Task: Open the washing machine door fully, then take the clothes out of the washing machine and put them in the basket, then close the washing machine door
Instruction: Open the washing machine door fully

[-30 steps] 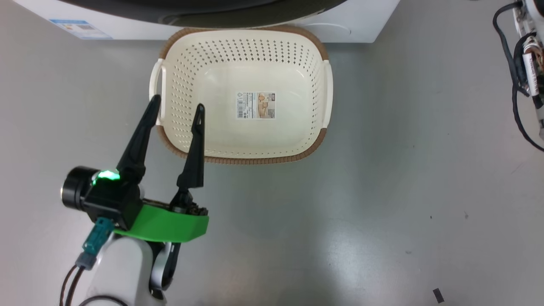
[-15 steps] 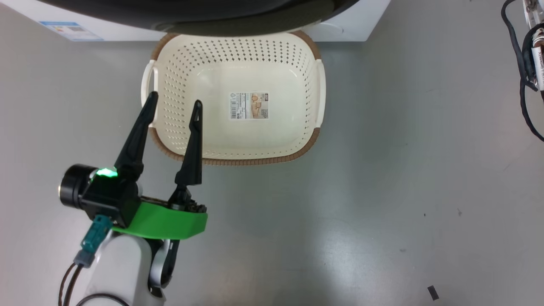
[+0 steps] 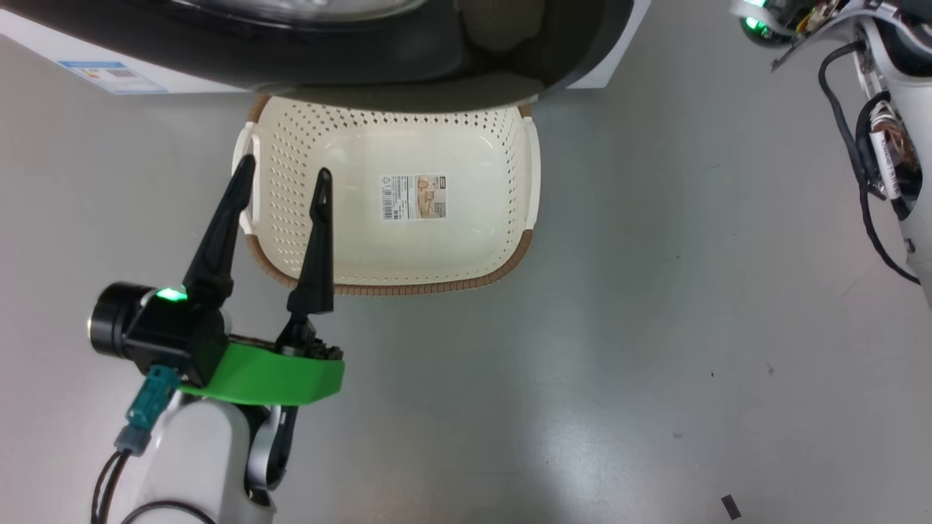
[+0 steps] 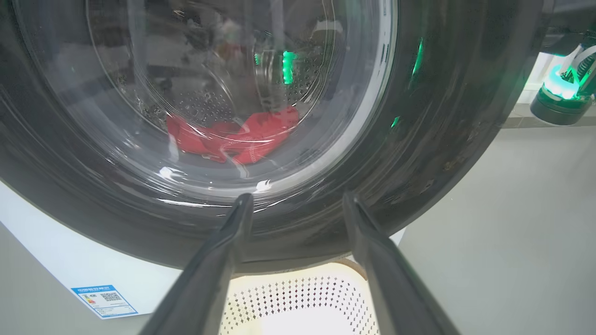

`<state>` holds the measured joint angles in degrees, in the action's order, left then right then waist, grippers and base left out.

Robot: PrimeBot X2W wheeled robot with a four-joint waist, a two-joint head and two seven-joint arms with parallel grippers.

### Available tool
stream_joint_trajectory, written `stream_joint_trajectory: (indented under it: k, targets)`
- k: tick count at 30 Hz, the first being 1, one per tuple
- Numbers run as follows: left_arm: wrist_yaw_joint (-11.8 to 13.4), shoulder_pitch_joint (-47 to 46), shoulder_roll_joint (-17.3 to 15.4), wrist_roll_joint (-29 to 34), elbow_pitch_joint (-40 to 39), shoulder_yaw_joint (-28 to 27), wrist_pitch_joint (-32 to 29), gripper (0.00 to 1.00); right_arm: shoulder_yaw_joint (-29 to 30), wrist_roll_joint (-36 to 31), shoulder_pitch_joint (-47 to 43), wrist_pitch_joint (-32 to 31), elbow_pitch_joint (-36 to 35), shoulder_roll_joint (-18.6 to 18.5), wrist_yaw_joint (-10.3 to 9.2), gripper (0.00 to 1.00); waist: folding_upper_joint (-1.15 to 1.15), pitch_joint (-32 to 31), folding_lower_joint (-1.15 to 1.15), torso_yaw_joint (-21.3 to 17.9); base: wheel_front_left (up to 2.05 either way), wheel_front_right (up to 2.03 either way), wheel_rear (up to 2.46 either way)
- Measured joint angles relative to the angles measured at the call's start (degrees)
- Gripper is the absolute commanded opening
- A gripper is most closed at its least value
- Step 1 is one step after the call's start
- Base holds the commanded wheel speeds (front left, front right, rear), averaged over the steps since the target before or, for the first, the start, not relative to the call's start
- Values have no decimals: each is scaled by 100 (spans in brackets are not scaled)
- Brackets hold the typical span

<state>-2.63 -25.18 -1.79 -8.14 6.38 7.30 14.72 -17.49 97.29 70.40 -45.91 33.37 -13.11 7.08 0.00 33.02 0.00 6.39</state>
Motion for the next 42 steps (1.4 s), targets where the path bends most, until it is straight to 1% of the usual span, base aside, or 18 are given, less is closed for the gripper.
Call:
stream_joint_trajectory:
  k: [8,12,14,15,16,18,23,26,27,30,32,33,35,37,39,42]
  targets:
    - [-38,1,0,2,30,-52,0,100,-55,-9,-230,-252,-87,49,0,0,0,-125,0,-21,0,0,0]
    - [-38,2,0,1,38,-55,0,100,-56,-175,-247,-160,-134,64,0,0,0,-176,0,-27,0,0,0]
    - [-37,2,0,1,38,-57,0,100,-2,-271,-310,105,-183,79,0,39,0,-198,0,-29,0,0,0]
    - [-37,2,0,1,38,-59,0,100,22,-333,-354,249,-183,85,0,61,0,-205,0,-29,0,0,0]
    - [-37,2,0,1,41,-62,0,100,48,-426,-394,425,-167,86,0,100,0,-214,0,-30,0,0,0]
    - [-37,3,0,-1,40,-73,0,100,109,-573,-493,711,-175,86,0,100,0,-226,0,-40,0,0,0]
    - [-36,7,0,-2,40,-137,0,100,259,-1035,-793,1725,-336,45,0,100,0,-256,0,-84,0,0,0]
    - [-36,23,0,-51,40,-178,0,100,169,-1702,-1068,2746,-818,-96,0,100,0,-275,0,-132,0,0,0]
    - [-36,25,0,-56,41,-187,0,100,85,-1981,-1148,3132,-969,-182,0,100,0,-280,0,-151,0,0,0]
    - [-36,25,1,-60,48,-209,0,100,-533,-2960,-1408,4264,-1167,-524,1,100,0,-297,0,-199,0,0,0]
    - [-38,26,2,-60,55,-249,0,100,-810,-3295,-1652,4994,-1061,-571,1,100,0,-330,0,-223,0,0,0]
    - [-44,29,1,-59,57,-305,0,100,-1110,-3582,-1819,5595,-884,-614,1,100,0,-366,0,-250,0,0,0]
    - [-59,32,1,-48,57,-343,0,100,-1269,-3878,-1890,5920,-660,-637,1,100,0,-409,0,-273,0,0,0]
    - [-92,54,2,-45,58,-355,0,100,-1259,-4253,-1923,6026,-500,-648,1,100,0,-456,0,-291,0,0,0]
    - [-93,74,1,-45,62,-359,0,100,-872,-4760,-2072,6049,-512,-588,1,100,0,-501,0,-303,0,0,0]
    - [-93,94,2,-45,59,-358,0,100,-189,-5677,-2437,6055,-849,-410,2,100,0,-552,0,-315,0,0,0]
